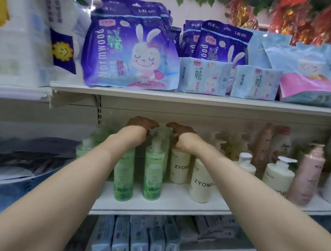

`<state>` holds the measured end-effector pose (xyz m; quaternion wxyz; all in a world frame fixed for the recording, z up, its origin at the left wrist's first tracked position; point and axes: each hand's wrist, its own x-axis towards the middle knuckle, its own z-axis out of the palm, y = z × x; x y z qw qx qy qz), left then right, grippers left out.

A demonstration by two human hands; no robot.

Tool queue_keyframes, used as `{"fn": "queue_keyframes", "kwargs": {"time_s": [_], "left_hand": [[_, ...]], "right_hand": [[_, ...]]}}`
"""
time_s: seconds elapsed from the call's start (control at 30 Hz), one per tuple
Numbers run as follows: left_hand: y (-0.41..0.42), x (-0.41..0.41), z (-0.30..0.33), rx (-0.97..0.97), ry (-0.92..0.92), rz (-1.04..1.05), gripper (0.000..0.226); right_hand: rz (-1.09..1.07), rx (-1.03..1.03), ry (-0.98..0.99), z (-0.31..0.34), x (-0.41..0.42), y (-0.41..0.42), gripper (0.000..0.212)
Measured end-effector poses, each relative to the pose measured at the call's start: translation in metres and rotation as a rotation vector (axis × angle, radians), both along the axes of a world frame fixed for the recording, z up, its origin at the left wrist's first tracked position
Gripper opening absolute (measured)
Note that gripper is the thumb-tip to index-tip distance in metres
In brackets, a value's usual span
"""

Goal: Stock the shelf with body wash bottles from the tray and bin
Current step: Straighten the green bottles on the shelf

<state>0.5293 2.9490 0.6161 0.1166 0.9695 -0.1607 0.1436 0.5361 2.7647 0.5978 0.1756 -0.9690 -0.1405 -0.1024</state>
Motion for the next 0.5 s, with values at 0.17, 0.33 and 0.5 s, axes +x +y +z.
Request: {"fn": "queue_keyframes", "kwargs": {"time_s": [0.17, 0.33, 0.5], "left_hand": [[-0.010, 0.024, 0.003, 0.038, 0.064, -0.059, 0.039], [-0.006, 0.035, 0.001, 0.109, 0.072, -0.095, 0.018], [0.003, 0.035, 0.004, 0.109, 0.026, -0.098, 0.012]], "right_hand": [[0.049, -0.112, 0.063, 0.000, 0.023, 0.009, 0.080], [0.083, -0.087, 0.094, -0.010, 0.032, 0.013, 0.073], [0.123, 0.021, 0.058, -0.015, 0.033, 0.019, 0.057]]}}
